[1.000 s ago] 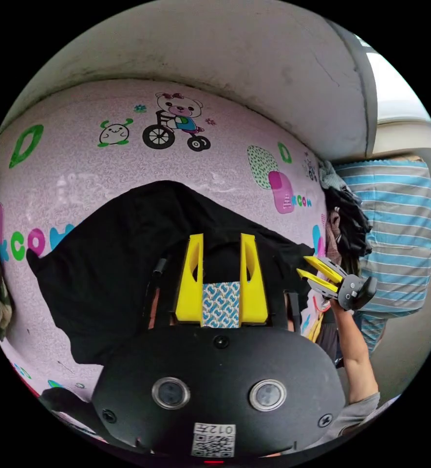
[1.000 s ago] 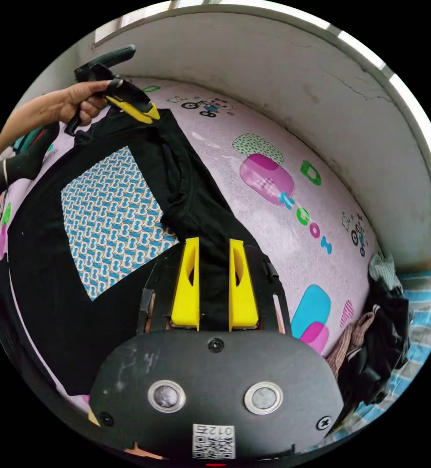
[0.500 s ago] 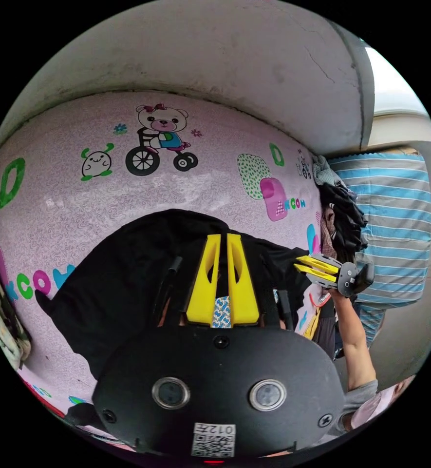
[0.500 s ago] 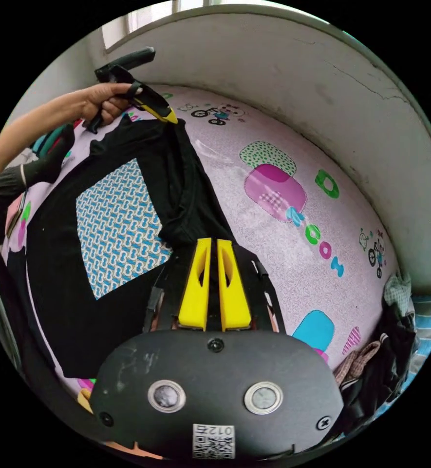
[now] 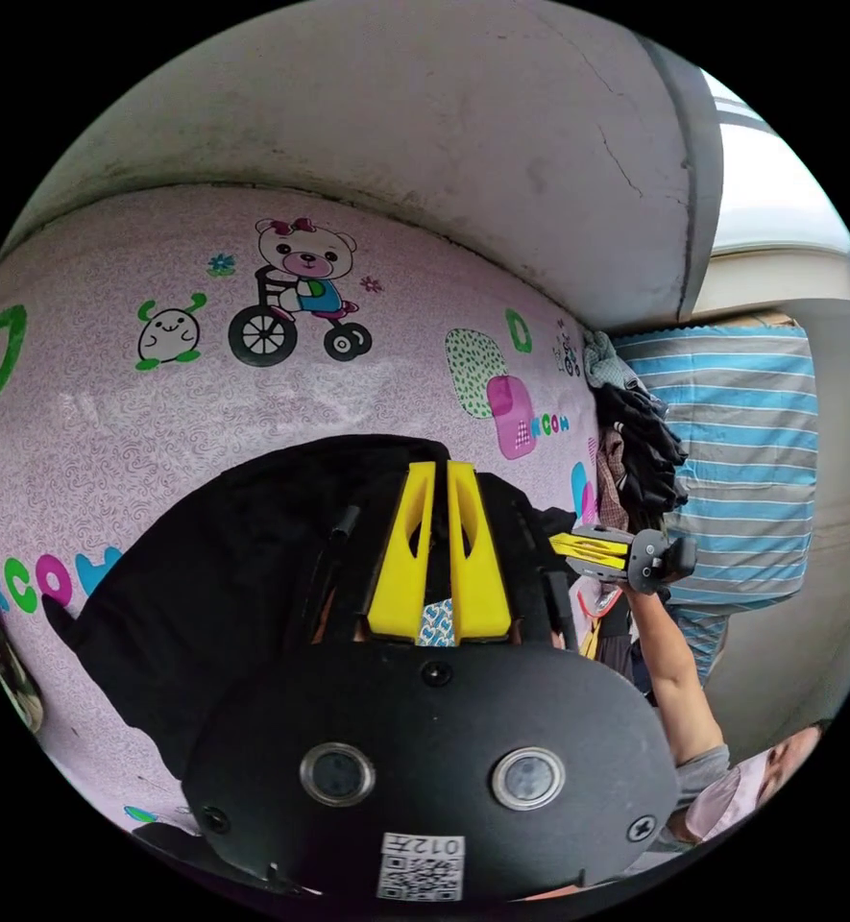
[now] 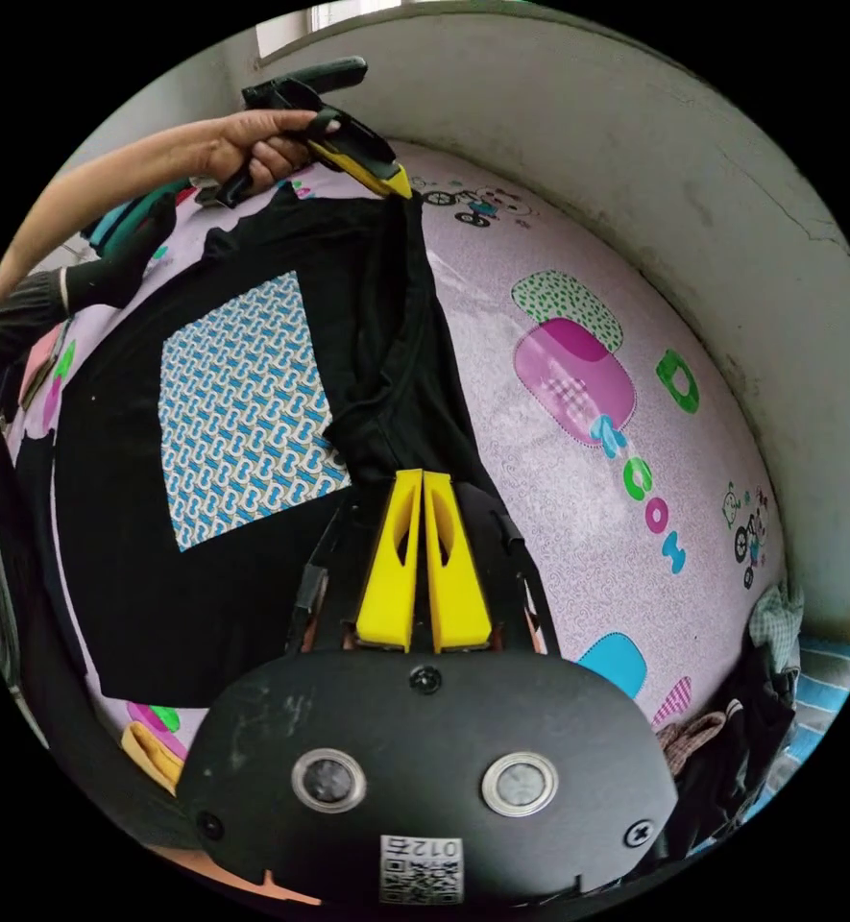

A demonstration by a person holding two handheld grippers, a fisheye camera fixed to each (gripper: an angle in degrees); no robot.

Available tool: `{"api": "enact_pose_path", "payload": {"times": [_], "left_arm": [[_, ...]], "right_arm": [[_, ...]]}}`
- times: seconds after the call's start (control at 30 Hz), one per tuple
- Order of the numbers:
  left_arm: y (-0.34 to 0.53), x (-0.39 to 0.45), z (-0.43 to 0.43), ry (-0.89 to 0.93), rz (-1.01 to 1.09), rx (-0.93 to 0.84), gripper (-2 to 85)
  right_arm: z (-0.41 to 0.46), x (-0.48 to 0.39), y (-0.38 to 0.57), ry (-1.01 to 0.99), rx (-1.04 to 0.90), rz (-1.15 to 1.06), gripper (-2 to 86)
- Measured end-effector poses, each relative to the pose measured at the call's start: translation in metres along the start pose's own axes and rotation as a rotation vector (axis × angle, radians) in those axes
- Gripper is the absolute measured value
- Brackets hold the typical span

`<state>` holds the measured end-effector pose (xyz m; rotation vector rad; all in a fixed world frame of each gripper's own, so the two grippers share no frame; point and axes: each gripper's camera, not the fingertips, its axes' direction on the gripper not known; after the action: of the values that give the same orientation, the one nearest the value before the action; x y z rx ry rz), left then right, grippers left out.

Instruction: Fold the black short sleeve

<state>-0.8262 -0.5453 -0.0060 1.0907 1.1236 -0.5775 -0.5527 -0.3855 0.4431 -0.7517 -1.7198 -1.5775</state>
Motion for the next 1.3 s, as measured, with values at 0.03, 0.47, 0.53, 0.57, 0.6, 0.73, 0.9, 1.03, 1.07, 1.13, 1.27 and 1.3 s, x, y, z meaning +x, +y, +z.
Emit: {"api": "enact_pose_path", "payload": {"times": [0.03, 0.47, 0.53, 0.57, 0.6, 0.73, 0.9, 1.03, 1.07, 1.13, 1.27, 1.3], "left_arm": [[-0.001, 0.0, 0.0, -0.008, 0.002, -0.006, 0.3], [-0.001, -0.006, 0.002, 0.019, -0.013, 0.014, 0.4], [-0.001, -0.009, 0.003, 0.042, -0.022, 0.025, 0.5], [-0.001, -0.012, 0.005, 0.063, -0.032, 0.035, 0.5], [0.0, -0.013, 0.006, 0.073, -0.039, 0.043, 0.5], [0.012, -0.026, 0.021, 0.152, -0.106, 0.133, 0.8], [0.022, -0.02, 0.032, 0.199, -0.03, 0.135, 0.8], [0.038, 0.004, 0.027, -0.097, 0.075, 0.174, 0.7], [0.042, 0.011, 0.034, -0.221, 0.108, 0.135, 0.7], [0.047, 0.015, 0.052, -0.364, 0.132, 0.065, 0.6], [0.059, 0.006, 0.095, -0.466, 0.117, -0.017, 0.2], [0.061, 0.004, 0.1, -0.486, 0.109, -0.018, 0.2]], "right_arm": [[-0.002, 0.0, -0.001, -0.001, 0.004, -0.01, 2.3], [-0.015, 0.012, -0.037, 0.052, -0.076, -0.084, -0.8], [-0.028, 0.03, -0.04, 0.042, -0.038, -0.023, -0.9], [-0.039, 0.048, -0.041, 0.031, 0.005, 0.062, -0.9], [-0.049, 0.072, -0.04, 0.029, 0.047, 0.193, -0.9], [-0.054, 0.136, -0.022, 0.038, 0.098, 0.643, -0.9], [-0.066, 0.132, -0.018, 0.106, 0.112, 0.682, -0.9], [-0.081, 0.104, -0.026, 0.158, 0.11, 0.524, -1.0], [-0.084, 0.098, -0.025, 0.164, 0.099, 0.504, -1.0], [-0.086, 0.094, -0.022, 0.165, 0.087, 0.496, -1.0], [-0.082, 0.105, -0.014, 0.108, 0.005, 0.559, -1.0], [-0.087, 0.107, -0.011, 0.108, 0.024, 0.572, -1.0]]}}
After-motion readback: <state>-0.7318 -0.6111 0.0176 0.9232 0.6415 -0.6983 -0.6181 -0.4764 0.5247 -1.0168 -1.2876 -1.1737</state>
